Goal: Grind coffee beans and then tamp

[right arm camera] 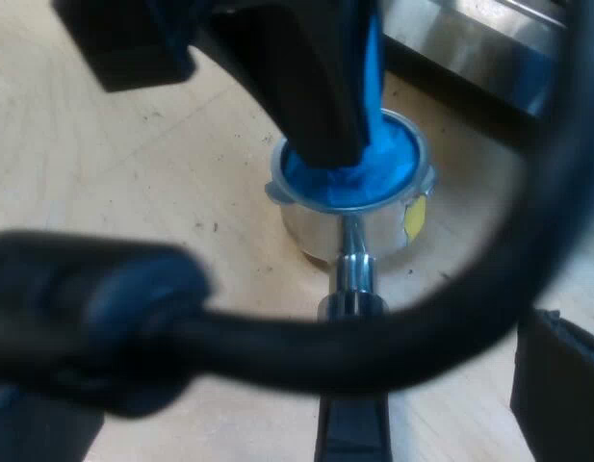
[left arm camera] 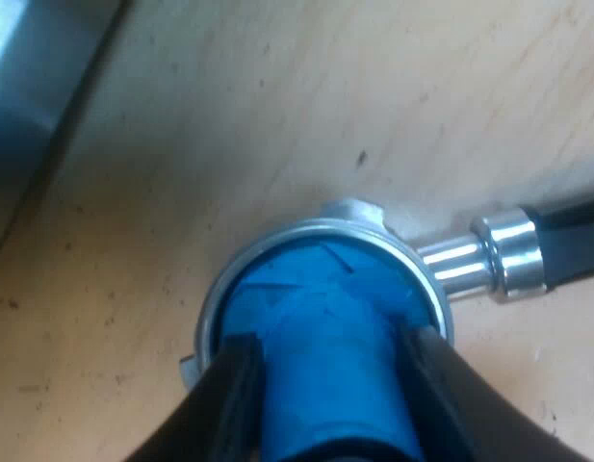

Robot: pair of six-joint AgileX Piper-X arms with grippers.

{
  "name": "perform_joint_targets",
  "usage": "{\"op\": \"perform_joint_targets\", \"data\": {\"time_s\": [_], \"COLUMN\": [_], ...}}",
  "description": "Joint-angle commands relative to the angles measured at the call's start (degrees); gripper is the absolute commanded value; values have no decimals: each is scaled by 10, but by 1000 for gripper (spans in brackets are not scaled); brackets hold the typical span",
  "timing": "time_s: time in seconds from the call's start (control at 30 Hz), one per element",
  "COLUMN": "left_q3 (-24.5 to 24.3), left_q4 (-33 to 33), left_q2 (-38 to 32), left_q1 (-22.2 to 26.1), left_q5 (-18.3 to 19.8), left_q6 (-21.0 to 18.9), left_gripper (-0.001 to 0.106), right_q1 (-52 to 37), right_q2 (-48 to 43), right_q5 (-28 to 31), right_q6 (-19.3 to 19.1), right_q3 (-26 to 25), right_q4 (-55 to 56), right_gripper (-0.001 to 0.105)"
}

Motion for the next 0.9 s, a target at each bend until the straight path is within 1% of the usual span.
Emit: {"op": "perform_joint_targets", "data": {"time_s": [0.03, 0.3, 0.47, 0.57, 0.6, 0.7, 0.73, 0.8, 0.87, 0.9], "left_q3": [12, 12, 12, 12, 12, 12, 12, 16, 33, 40], "left_q4": [28, 30, 65, 88, 90, 103, 130, 142, 144, 144], "left_q2": [-12, -114, -178, -207, -207, -223, -235, -240, -247, -249], "left_q1": [-5, -5, -5, 9, 9, 32, 65, 89, 122, 127], "left_q5": [-9, -7, -9, -12, -12, -7, -7, -7, -1, 0], "left_q6": [-3, -3, -3, -11, -13, -18, -18, -15, -8, -8], "left_gripper": [0, 0, 0, 0, 0, 0, 0, 0, 0, 0], "right_q1": [-2, -2, -2, -2, -2, -2, -2, -2, -2, -2], "right_q2": [-4, -4, -4, -4, -4, -4, -4, -4, -4, -4], "right_q5": [0, 0, 0, 0, 0, 0, 0, 0, 0, -1], "right_q6": [1, 1, 0, -2, -2, -3, -3, -3, -10, -14], "right_q3": [-1, -1, -7, -21, -23, -34, -43, -50, -60, -63], "right_q4": [-5, -5, -5, -5, -5, -5, -5, -5, -5, -5], "right_gripper": [88, 88, 88, 88, 88, 88, 88, 88, 88, 88]}}
